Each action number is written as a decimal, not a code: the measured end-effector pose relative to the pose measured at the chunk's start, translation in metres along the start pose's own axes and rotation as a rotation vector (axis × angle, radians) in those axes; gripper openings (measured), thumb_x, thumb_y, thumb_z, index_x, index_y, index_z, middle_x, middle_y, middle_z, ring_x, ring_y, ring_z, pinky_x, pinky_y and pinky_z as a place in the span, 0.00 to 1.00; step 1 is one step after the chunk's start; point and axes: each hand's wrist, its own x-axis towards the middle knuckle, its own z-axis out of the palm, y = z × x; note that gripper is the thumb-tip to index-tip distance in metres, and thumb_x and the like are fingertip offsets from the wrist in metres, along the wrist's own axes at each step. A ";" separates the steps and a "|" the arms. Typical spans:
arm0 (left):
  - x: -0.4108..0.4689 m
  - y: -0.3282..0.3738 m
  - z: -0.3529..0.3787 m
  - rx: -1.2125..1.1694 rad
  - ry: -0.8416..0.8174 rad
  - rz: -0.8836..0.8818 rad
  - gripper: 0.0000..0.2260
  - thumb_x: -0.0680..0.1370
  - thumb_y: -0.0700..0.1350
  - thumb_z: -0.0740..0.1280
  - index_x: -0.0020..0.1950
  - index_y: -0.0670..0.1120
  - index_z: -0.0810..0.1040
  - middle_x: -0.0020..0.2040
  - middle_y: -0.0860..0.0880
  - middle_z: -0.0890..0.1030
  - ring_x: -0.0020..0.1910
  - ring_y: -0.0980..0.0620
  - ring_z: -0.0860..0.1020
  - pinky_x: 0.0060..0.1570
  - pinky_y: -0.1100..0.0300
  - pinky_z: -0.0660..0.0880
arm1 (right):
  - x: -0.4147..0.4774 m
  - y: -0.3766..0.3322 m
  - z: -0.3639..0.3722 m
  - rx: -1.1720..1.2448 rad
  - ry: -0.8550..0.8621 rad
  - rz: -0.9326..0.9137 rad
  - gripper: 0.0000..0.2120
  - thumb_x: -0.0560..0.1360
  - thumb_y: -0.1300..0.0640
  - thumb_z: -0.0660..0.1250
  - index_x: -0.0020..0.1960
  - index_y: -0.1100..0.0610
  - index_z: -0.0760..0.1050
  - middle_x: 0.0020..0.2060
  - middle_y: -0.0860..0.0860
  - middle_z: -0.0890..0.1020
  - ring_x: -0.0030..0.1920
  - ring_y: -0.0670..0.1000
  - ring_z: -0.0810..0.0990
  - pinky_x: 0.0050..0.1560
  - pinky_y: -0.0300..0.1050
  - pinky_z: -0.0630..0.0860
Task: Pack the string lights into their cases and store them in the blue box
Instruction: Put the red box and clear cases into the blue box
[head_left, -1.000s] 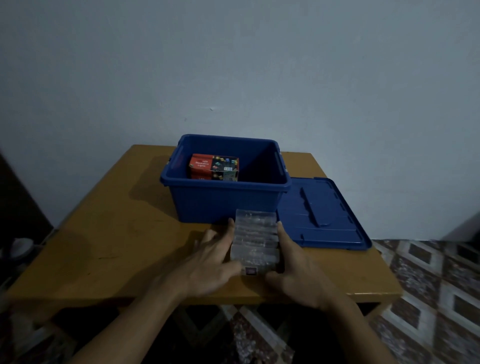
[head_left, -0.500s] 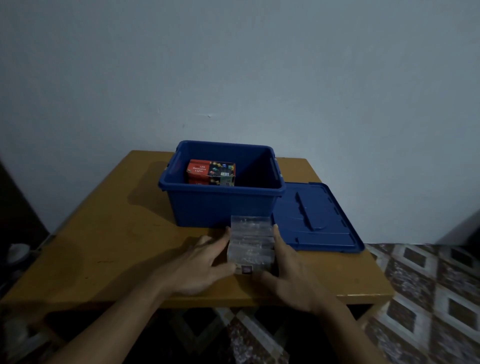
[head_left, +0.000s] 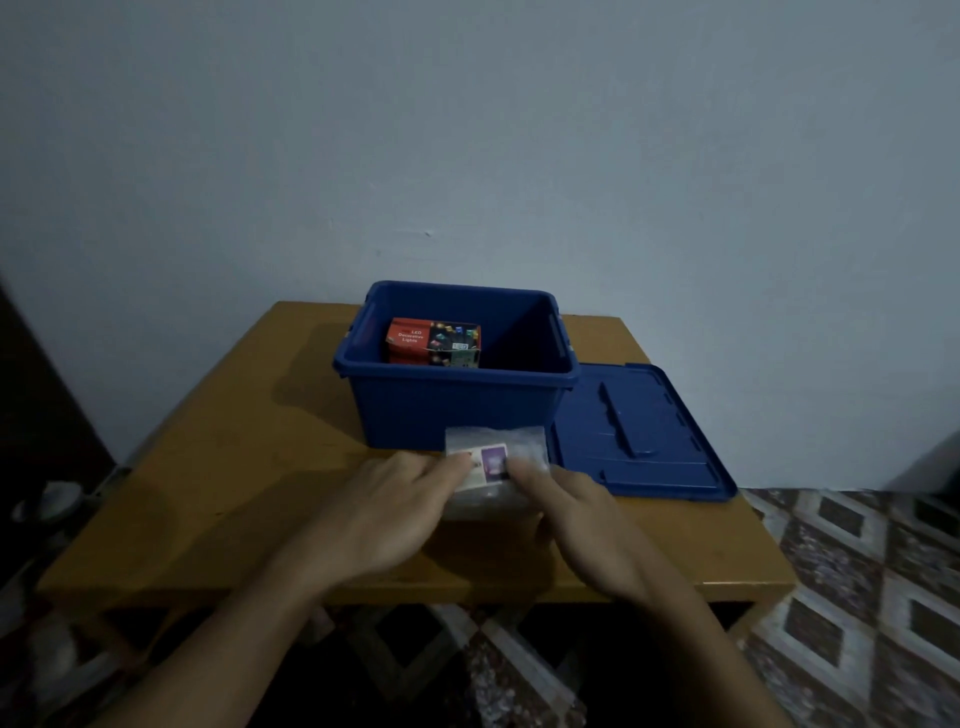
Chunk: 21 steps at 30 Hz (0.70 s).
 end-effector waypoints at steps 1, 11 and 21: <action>0.002 0.002 -0.003 0.087 -0.005 0.000 0.21 0.85 0.57 0.47 0.59 0.50 0.77 0.53 0.44 0.81 0.52 0.45 0.80 0.52 0.51 0.75 | 0.003 -0.007 -0.001 -0.023 0.002 0.019 0.31 0.76 0.28 0.47 0.50 0.48 0.80 0.41 0.47 0.81 0.43 0.45 0.79 0.45 0.44 0.71; 0.010 -0.003 -0.013 0.019 -0.126 -0.160 0.22 0.85 0.57 0.46 0.55 0.47 0.75 0.53 0.38 0.80 0.56 0.37 0.78 0.50 0.48 0.72 | 0.029 -0.007 0.004 -0.094 -0.120 0.164 0.30 0.80 0.31 0.48 0.51 0.53 0.77 0.46 0.56 0.82 0.48 0.58 0.82 0.42 0.46 0.74; 0.015 -0.012 -0.006 -0.404 -0.093 -0.295 0.15 0.81 0.65 0.50 0.57 0.59 0.69 0.64 0.47 0.76 0.59 0.49 0.76 0.56 0.49 0.74 | 0.029 -0.005 0.008 -0.004 -0.075 0.187 0.29 0.79 0.30 0.50 0.57 0.51 0.76 0.51 0.52 0.80 0.50 0.55 0.80 0.51 0.52 0.79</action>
